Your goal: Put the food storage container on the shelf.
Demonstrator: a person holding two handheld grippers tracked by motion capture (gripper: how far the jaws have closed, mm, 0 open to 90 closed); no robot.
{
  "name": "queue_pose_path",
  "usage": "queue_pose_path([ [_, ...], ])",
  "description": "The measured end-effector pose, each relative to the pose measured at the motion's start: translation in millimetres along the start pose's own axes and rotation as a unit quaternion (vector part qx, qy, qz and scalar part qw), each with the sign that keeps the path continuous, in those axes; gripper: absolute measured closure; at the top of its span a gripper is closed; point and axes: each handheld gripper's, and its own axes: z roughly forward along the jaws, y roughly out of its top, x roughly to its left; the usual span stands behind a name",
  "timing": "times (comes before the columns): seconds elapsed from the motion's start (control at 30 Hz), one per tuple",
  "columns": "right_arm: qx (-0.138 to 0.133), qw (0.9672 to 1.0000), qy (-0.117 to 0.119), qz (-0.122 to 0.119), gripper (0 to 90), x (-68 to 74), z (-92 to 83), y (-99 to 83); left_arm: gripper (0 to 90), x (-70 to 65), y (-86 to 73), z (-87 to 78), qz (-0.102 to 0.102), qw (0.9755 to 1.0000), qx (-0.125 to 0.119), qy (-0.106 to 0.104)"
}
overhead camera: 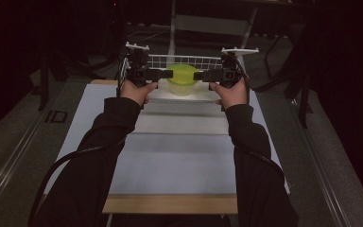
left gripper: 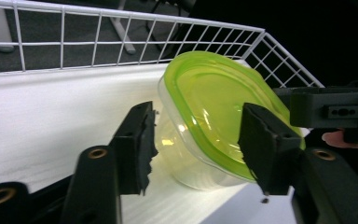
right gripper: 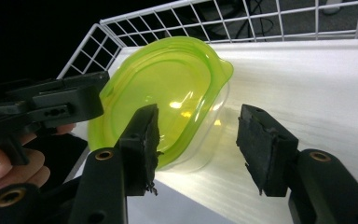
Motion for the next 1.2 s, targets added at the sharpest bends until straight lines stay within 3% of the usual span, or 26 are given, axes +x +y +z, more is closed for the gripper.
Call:
queue_pose_path([
  [0.07, -0.001, 1.0000, -0.001, -0.005, 45.9, -0.4, -2.1, -0.8, 45.7, -1.0, -0.1, -2.4, 0.000, 1.0000, -0.002, 0.000],
  [0.17, -0.007, 0.9994, -0.013, -0.032, 45.9, 3.9, -13.6, -8.1, 45.3, -5.0, -5.7, -13.1, 0.014, 0.9998, -0.012, -0.012],
  [0.27, -0.012, 0.9982, -0.028, -0.052, 49.1, 7.7, -18.1, -14.9, 44.6, -5.5, -11.8, -17.9, 0.013, 0.9996, -0.019, -0.016],
  [0.3, -0.009, 0.9973, -0.029, -0.067, 57.4, 10.7, -18.4, -23.3, 43.1, -6.1, -18.7, -21.6, 0.020, 0.9993, -0.026, -0.020],
  [0.33, -0.009, 0.9973, -0.029, -0.067, 57.4, 10.7, -18.4, -23.3, 40.8, -6.1, -18.7, -21.6, 0.020, 0.9993, -0.026, -0.020],
  [0.37, 0.002, 0.9960, -0.033, -0.082, 70.0, 15.0, -15.8, -33.3, 40.4, -8.6, -27.0, -24.4, 0.034, 0.9987, -0.032, -0.023],
  [0.4, 0.002, 0.9954, -0.032, -0.090, 75.7, 17.8, -14.0, -38.7, 37.0, -8.6, -27.0, -24.4, 0.034, 0.9987, -0.032, -0.023],
  [0.43, 0.006, 0.9950, -0.031, -0.095, 81.5, 20.5, -12.0, -43.8, 34.5, -11.6, -35.9, -27.0, 0.048, 0.9976, -0.039, -0.032],
  [0.5, 0.010, 0.9947, -0.021, -0.100, 89.1, 26.0, -7.3, -52.2, 30.2, -12.3, -44.5, -29.7, 0.056, 0.9963, -0.042, -0.050],
  [0.6, 0.011, 0.9936, -0.012, -0.112, 89.9, 33.8, 1.4, -60.5, 25.6, -12.5, -55.8, -32.9, 0.066, 0.9945, -0.046, -0.067],
  [0.7, 0.009, 0.9932, -0.006, -0.116, 89.9, 39.6, 10.3, -63.2, 18.0, -13.6, -66.2, -34.9, 0.094, 0.9916, -0.050, -0.075],
  [0.73, 0.005, 0.9934, -0.006, -0.114, 89.9, 41.1, 12.4, -63.4, 18.0, -14.2, -70.1, -35.9, 0.107, 0.9904, -0.051, -0.071],
  [0.9, 0.001, 0.9937, -0.015, -0.111, 89.3, 43.2, 21.9, -59.9, 13.0, -14.8, -84.5, -37.2, 0.128, 0.9880, -0.057, -0.064],
  [0.97, -0.001, 0.9943, -0.017, -0.105, 89.1, 41.4, 24.6, -57.7, 8.5, -13.9, -90.8, -36.5, 0.132, 0.9875, -0.054, -0.066],
  [1.13, -0.007, 0.9949, -0.033, -0.095, 87.6, 37.4, 30.6, -52.3, 7.3, -8.9, -103.6, -37.8, 0.136, 0.9861, -0.066, -0.069],
  [1.2, -0.008, 0.9949, -0.039, -0.093, 87.3, 36.4, 32.7, -50.7, 7.3, -6.4, -105.8, -37.8, 0.132, 0.9869, -0.062, -0.069],
])
